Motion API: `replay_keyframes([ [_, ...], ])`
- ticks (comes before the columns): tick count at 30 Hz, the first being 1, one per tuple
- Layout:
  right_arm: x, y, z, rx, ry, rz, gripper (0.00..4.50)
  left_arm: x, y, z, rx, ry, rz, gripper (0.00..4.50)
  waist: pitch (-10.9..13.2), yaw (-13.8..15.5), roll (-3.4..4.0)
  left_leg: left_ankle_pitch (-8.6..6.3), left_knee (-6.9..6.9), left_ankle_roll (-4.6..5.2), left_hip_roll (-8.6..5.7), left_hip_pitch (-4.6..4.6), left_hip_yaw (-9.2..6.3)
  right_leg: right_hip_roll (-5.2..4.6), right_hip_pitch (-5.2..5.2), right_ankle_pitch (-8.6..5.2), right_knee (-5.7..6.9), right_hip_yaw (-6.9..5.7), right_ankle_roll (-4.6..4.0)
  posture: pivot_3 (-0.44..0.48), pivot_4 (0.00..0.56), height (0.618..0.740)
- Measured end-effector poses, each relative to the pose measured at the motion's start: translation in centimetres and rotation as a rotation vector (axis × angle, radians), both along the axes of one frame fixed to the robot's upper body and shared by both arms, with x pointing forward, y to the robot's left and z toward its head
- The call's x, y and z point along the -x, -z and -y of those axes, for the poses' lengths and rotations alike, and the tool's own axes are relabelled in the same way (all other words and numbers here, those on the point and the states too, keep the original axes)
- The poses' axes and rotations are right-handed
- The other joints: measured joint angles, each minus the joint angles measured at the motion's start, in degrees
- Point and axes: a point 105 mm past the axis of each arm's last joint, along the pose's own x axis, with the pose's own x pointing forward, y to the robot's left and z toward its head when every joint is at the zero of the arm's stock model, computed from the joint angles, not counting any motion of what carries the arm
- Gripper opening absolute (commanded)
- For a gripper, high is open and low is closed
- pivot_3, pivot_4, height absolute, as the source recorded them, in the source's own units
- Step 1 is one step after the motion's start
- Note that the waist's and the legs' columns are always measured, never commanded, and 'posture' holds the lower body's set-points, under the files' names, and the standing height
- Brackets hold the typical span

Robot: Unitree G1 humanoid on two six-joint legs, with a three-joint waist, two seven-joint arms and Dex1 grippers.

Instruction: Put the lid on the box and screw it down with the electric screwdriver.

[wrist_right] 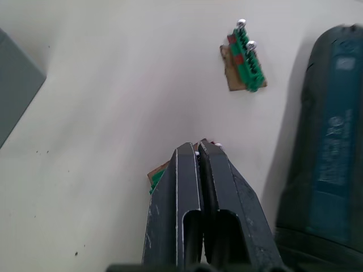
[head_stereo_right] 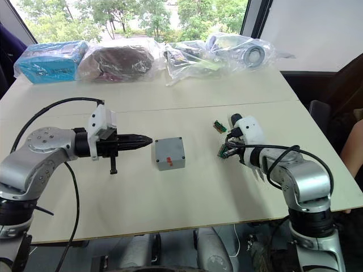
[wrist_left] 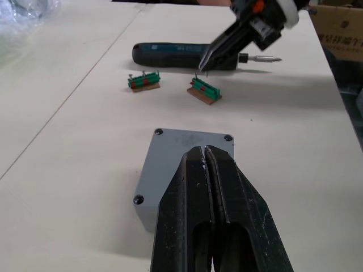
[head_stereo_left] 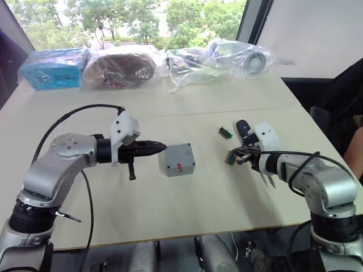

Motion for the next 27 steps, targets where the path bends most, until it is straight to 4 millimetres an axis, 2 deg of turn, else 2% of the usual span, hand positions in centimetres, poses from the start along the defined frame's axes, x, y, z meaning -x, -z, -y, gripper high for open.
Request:
replay_keyframes([
  [2,0.1,-0.9,-0.5,-0.009,-0.039,0.009,0.02,0.2,0.1,-0.2,0.000,0.000,-0.007,0.00,0.0,-0.1,-0.01,0.00,0.00,0.00,0.02,0.00,-0.01,0.03,-0.02,0.00,0.01,-0.01,0.00,0.000,0.150,0.740],
  [7,0.0,-4.7,-3.9,-0.064,-0.197,0.094,0.02,0.8,0.4,-0.7,-0.006,-0.003,-0.027,0.00,0.1,-0.1,0.07,0.00,-0.04,0.00,0.05,-0.02,-0.01,0.05,-0.07,0.01,0.02,-0.03,0.00,0.000,0.150,0.740],
  [9,0.1,-5.3,-5.1,-0.086,-0.247,0.105,0.02,0.9,0.5,-0.7,-0.006,-0.003,-0.030,0.00,0.1,0.1,0.05,0.00,-0.04,0.00,0.05,-0.07,-0.06,0.05,-0.07,0.00,0.00,-0.07,-0.01,0.000,0.150,0.740],
  [13,0.3,-4.6,-7.4,-0.100,-0.335,0.065,0.02,1.0,0.9,-0.9,-0.016,-0.011,-0.040,0.00,0.1,0.1,0.05,0.00,0.02,0.00,0.01,-0.39,-0.05,-0.01,-0.30,0.14,-0.03,-0.06,-0.20,0.000,0.150,0.740],
  [18,-0.6,-3.2,-10.2,-0.103,-0.415,0.022,0.02,0.9,1.2,-0.6,-0.006,-0.013,-0.041,0.00,0.1,0.0,0.06,0.00,0.03,0.00,0.03,-0.44,-0.05,0.02,-0.41,0.15,0.03,-0.08,-0.19,0.000,0.150,0.740],
  [21,-1.6,-2.3,-10.9,-0.091,-0.427,0.006,0.02,0.7,1.9,-0.5,-0.011,-0.022,-0.049,0.00,0.1,0.0,0.06,0.00,0.03,0.00,0.02,-0.47,-0.04,0.02,-0.45,0.15,0.04,-0.08,-0.19,0.000,0.150,0.740],
  [27,-2.5,-2.1,-11.7,-0.082,-0.453,0.018,0.02,0.4,2.5,-0.6,-0.010,-0.039,-0.064,0.00,0.1,0.0,0.06,0.00,0.03,0.00,0.03,-0.49,-0.05,0.02,-0.47,0.18,0.04,-0.08,-0.14,0.000,0.150,0.740],
])
